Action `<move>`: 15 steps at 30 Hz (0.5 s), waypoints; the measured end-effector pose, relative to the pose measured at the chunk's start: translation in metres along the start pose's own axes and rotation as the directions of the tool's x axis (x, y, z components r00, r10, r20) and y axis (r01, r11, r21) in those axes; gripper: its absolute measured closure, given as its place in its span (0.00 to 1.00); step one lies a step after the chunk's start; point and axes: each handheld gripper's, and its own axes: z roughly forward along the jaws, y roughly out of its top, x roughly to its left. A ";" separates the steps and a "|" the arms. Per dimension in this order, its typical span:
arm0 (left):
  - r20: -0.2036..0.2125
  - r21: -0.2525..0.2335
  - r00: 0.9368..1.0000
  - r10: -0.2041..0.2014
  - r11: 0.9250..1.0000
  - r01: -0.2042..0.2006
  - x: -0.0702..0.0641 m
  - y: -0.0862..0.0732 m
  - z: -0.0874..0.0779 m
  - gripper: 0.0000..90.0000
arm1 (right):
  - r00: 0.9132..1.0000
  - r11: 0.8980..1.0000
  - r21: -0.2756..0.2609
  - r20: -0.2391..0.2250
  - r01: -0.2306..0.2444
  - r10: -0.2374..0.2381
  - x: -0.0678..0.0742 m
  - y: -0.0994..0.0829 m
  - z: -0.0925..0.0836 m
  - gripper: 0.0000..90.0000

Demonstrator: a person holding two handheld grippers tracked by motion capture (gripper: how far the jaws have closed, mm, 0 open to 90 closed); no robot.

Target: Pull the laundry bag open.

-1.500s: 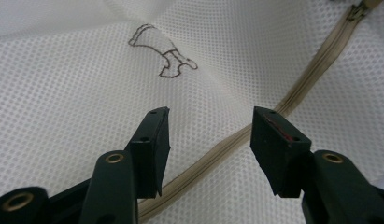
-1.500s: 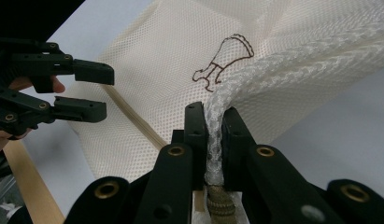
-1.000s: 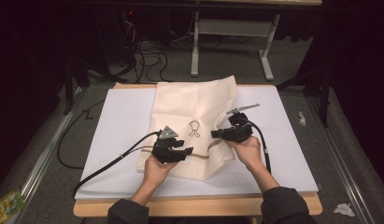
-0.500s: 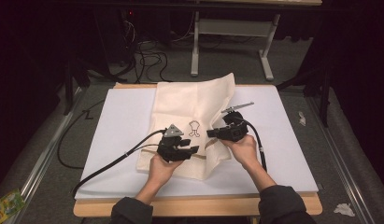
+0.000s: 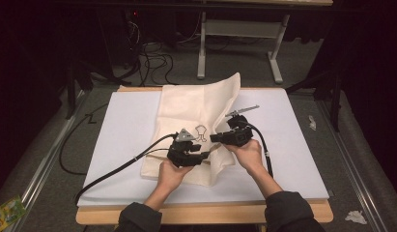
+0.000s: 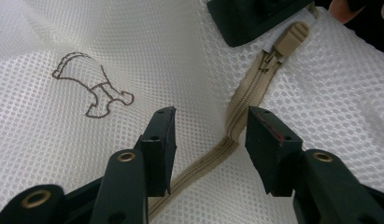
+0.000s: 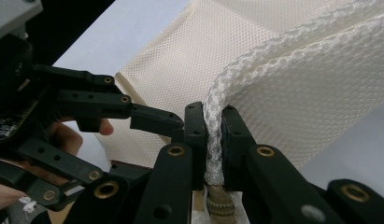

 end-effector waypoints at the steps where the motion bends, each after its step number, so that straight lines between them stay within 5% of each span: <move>1: -0.002 -0.002 1.000 -0.001 1.000 0.001 0.000 0.000 0.000 0.60 | 1.000 1.000 0.000 -0.003 0.001 -0.001 0.001 0.001 0.001 0.94; 15: -0.018 -0.003 1.000 0.002 1.000 -0.002 0.002 0.000 0.000 0.62 | 0.998 1.000 0.014 -0.058 -0.005 0.006 0.009 0.004 0.014 0.94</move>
